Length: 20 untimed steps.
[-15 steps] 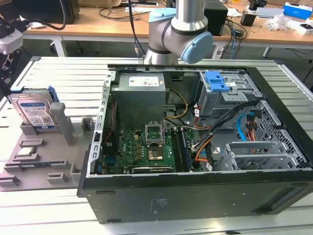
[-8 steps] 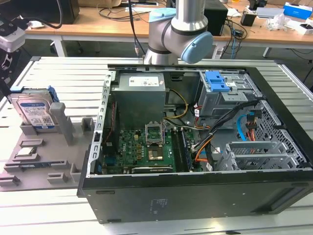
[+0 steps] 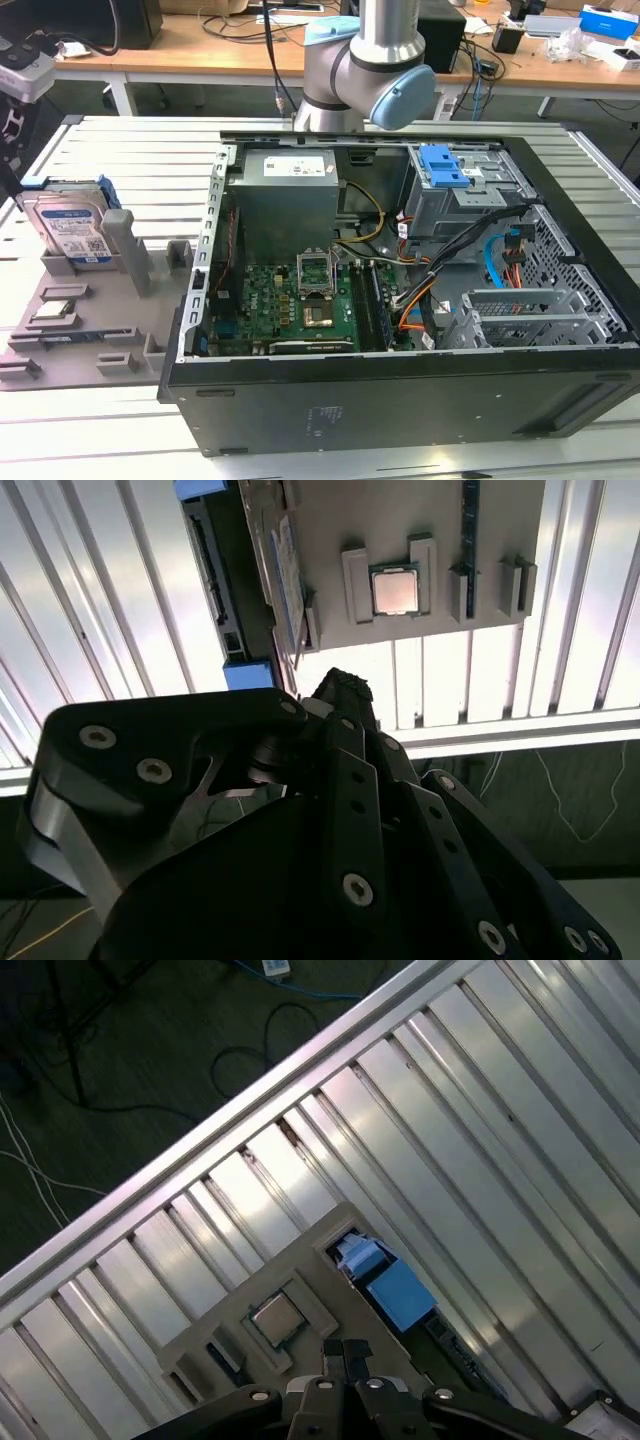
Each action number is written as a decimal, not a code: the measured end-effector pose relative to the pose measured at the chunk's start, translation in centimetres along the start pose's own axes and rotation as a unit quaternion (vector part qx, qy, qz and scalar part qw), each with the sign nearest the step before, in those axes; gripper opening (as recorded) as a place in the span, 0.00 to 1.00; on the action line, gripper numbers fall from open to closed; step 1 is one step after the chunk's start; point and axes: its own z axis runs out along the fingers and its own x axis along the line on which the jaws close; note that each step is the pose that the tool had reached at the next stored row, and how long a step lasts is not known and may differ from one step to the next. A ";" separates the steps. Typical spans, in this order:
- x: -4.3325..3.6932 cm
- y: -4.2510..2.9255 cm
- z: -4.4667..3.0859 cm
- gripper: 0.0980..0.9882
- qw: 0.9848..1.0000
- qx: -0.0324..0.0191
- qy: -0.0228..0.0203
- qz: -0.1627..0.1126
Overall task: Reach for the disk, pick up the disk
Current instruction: 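Pick up the disk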
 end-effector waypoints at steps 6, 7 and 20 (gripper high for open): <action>0.00 0.00 0.00 0.01 0.999 0.000 0.001 -0.032; 0.00 0.00 0.00 0.01 0.999 0.000 0.001 -0.038; 0.00 0.00 0.00 0.01 0.995 0.000 0.004 -0.100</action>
